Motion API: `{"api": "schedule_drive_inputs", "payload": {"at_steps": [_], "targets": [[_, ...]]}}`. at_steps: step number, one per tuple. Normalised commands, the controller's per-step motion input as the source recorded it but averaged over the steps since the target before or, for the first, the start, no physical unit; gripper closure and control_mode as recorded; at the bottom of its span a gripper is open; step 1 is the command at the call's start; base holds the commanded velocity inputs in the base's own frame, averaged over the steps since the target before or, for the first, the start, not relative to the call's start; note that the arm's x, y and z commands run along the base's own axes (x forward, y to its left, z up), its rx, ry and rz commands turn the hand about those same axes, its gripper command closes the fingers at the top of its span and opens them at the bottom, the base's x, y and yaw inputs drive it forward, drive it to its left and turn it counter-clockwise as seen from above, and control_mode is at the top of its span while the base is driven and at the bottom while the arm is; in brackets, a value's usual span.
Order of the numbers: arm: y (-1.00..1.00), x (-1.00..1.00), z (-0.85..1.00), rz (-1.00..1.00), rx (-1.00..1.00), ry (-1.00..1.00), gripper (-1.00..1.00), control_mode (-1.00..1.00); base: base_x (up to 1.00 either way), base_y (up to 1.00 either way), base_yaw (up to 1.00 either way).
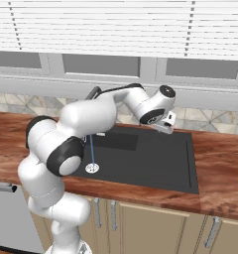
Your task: Soak the sponge with water for a few seconds and then drop it inside the sink.
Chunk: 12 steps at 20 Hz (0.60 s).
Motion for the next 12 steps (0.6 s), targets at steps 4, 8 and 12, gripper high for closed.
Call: {"api": "schedule_drive_inputs", "payload": {"at_steps": [4, 8, 12], "targets": [[-0.22, -0.28, 0.00, 0.00, -0.03, 0.10, -1.00, -1.00, 0.00, 0.00, 0.00], [-0.26, -0.25, 0.00, 0.00, -0.03, 0.09, -1.00, -1.00, 0.00, 0.00, 0.00], [-0.33, -0.23, 0.00, 0.00, -0.03, 0.07, -1.00, -1.00, 0.00, 0.00, 0.00]]}}
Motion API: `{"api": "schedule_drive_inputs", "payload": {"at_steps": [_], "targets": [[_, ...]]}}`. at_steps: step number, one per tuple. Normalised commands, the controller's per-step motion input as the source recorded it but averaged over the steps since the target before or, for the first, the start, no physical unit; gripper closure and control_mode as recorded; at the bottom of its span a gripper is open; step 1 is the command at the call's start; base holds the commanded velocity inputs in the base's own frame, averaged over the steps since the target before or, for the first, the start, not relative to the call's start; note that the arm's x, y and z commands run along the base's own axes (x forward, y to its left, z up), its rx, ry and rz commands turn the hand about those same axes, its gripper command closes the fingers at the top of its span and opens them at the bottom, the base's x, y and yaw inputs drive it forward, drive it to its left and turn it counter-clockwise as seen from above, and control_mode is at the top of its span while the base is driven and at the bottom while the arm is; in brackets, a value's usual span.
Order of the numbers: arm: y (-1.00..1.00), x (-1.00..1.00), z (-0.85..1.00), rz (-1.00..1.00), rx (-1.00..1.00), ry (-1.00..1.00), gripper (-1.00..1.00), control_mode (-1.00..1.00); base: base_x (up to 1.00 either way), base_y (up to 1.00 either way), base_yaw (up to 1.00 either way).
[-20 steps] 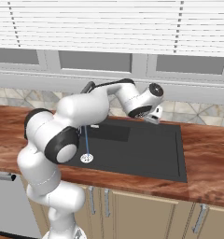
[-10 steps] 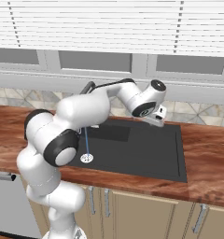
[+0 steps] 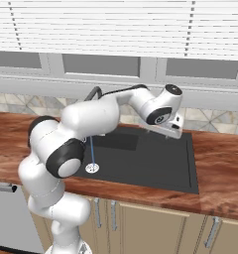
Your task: Soak the sponge with water for a few seconds and then drop it inside the sink.
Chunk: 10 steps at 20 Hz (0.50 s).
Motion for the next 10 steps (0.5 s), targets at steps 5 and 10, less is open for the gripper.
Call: {"api": "schedule_drive_inputs", "payload": {"at_steps": [5, 10], "targets": [[-0.39, -0.20, 0.00, 0.00, -0.03, 0.06, -1.00, -1.00, 0.00, 0.00, 0.00], [-0.44, -0.18, 0.00, 0.00, -0.02, 0.05, -1.00, -1.00, 0.00, 0.00, 0.00]]}}
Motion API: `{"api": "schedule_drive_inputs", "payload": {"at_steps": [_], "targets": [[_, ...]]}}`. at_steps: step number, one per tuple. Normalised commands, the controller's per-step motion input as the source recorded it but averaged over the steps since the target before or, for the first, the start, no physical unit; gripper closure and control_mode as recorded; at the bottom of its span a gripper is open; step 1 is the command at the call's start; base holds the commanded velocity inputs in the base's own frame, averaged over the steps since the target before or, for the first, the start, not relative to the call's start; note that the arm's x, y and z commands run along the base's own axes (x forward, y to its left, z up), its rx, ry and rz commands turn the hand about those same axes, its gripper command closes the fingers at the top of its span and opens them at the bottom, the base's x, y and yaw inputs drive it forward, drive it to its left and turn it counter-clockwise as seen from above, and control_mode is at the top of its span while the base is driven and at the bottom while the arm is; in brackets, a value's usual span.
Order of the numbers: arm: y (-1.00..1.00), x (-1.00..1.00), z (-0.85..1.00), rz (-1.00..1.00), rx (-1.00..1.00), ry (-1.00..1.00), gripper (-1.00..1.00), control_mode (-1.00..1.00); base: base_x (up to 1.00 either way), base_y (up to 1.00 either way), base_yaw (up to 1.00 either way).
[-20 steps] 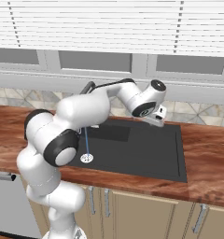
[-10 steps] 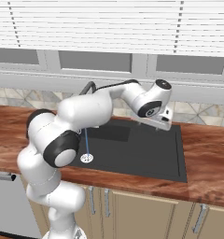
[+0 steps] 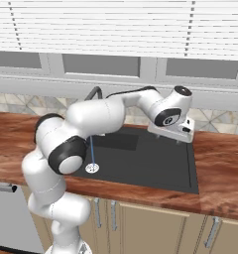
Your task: Soak the sponge with water for a few seconds and then drop it inside the sink.
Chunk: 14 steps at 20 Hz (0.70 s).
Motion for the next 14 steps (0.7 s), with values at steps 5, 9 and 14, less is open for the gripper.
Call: {"api": "schedule_drive_inputs", "payload": {"at_steps": [5, 9, 14], "targets": [[-0.40, -0.14, 0.00, 0.00, -0.01, 0.04, -1.00, -1.00, 0.00, 0.00, 0.00], [-0.42, -0.07, 0.00, 0.00, 0.00, 0.05, -1.00, -1.00, 0.00, 0.00, 0.00], [-0.40, -0.02, 0.00, 0.00, 0.00, 0.05, -1.00, -1.00, 0.00, 0.00, 0.00]]}}
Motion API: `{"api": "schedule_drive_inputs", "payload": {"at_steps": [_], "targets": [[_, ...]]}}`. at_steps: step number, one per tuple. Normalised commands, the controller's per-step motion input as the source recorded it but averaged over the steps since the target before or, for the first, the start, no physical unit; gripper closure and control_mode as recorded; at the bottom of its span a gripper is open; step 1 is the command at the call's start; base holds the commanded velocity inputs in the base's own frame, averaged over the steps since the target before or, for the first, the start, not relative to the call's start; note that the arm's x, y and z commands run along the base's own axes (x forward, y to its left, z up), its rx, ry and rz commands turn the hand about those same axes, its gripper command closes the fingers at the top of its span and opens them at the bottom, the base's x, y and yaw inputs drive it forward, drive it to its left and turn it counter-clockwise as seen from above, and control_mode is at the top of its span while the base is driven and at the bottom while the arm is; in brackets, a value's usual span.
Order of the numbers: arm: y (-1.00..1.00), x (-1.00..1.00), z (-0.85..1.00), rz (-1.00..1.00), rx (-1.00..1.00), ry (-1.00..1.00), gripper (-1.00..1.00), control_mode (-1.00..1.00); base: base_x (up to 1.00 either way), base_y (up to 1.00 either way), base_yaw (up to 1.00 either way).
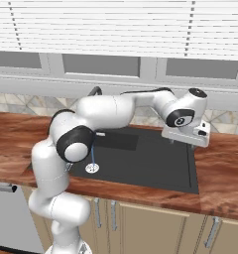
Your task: Soak the sponge with water for a few seconds and then drop it inside the sink.
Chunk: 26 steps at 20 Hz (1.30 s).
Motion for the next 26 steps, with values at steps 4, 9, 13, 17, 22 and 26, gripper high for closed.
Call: {"api": "schedule_drive_inputs", "payload": {"at_steps": [4, 9, 13, 17, 22, 26], "targets": [[-0.31, -0.01, 0.00, 0.00, 0.00, 0.02, -1.00, -1.00, 0.00, 0.00, 0.00], [-0.24, -0.01, 0.00, 0.00, 0.00, 0.00, -1.00, -1.00, 0.00, 0.00, 0.00], [-0.23, 0.00, 0.00, 0.02, 0.00, 0.00, -1.00, -1.00, 0.00, 0.00, 0.00], [-0.24, 0.00, 0.00, 0.03, 0.00, 0.00, -1.00, -1.00, 0.00, 0.00, 0.00], [-0.26, 0.00, -0.02, 0.04, 0.00, 0.00, -1.00, -1.00, 0.00, 0.00, 0.00], [-0.30, 0.00, -0.01, 0.04, 0.00, 0.00, -1.00, -1.00, 0.00, 0.00, 0.00]]}}
